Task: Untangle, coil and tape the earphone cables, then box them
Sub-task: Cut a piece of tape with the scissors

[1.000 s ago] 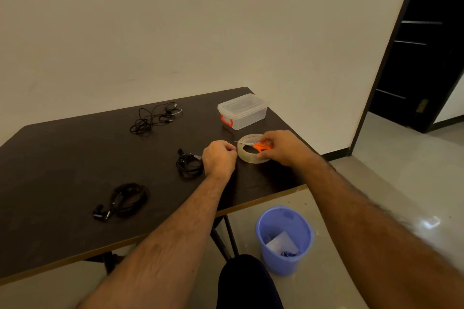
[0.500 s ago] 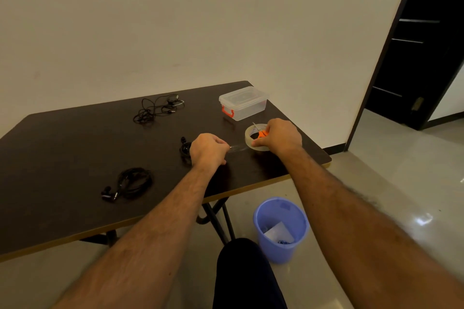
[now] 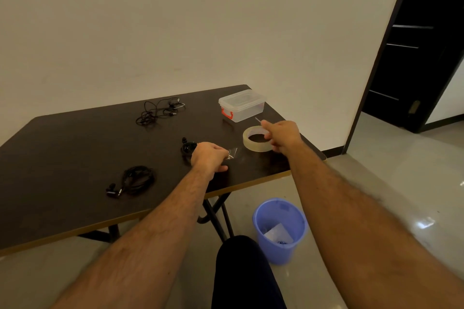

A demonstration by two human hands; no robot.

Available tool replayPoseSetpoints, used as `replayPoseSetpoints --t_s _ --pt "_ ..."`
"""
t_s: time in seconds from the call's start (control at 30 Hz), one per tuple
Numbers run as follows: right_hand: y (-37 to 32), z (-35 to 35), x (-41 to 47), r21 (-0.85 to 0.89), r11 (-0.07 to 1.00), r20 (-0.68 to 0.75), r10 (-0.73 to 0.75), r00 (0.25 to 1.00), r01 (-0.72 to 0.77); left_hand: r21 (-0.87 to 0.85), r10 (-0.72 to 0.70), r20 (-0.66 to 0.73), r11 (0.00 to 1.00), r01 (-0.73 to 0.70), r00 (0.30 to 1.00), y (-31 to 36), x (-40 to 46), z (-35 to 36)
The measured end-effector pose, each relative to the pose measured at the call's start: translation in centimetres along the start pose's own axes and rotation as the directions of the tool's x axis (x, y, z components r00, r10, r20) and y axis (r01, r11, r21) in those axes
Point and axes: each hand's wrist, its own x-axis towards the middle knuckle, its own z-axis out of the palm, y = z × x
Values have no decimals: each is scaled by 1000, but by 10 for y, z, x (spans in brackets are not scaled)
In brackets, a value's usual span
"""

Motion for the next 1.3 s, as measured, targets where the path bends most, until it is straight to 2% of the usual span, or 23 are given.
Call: replayPoseSetpoints --t_s 0.07,0.1,0.2,0.37,0.47,0.6,0.77,0.93,1.1,1.3 --pt "-3 -4 -5 216 971 54 91 994 -100 -27 3 2 1000 -3 1000 2 -2 1" --pt "-3 -6 -6 271 954 72 111 991 -126 -38 3 2 999 -3 1000 2 -2 2" --pt "-3 -10 -12 268 951 143 118 983 -153 -49 2 0 999 -2 1000 2 -3 3" --pt "-1 -22 -22 372 909 367 42 929 -188 -70 -15 -23 997 13 1000 2 -5 3" --pt "9 -29 -25 308 944 409 -17 912 -121 -160 -49 6 986 49 999 3 -6 1" --pt "21 -38 -33 101 993 460 11 888 -65 -256 -120 62 958 132 991 10 -12 -1" --pt "32 -54 -41 -106 994 711 61 701 21 -295 -141 94 942 163 986 14 -12 0" --pt "33 -50 -47 -197 980 777 157 610 -1 -304 -150 84 938 168 985 18 -11 2" --pt "30 -38 -45 -107 992 783 125 610 -66 -297 -164 85 937 182 983 20 -7 3" --pt "25 -22 -40 -18 979 743 150 652 -204 -317 -202 124 920 232 971 22 -3 0"
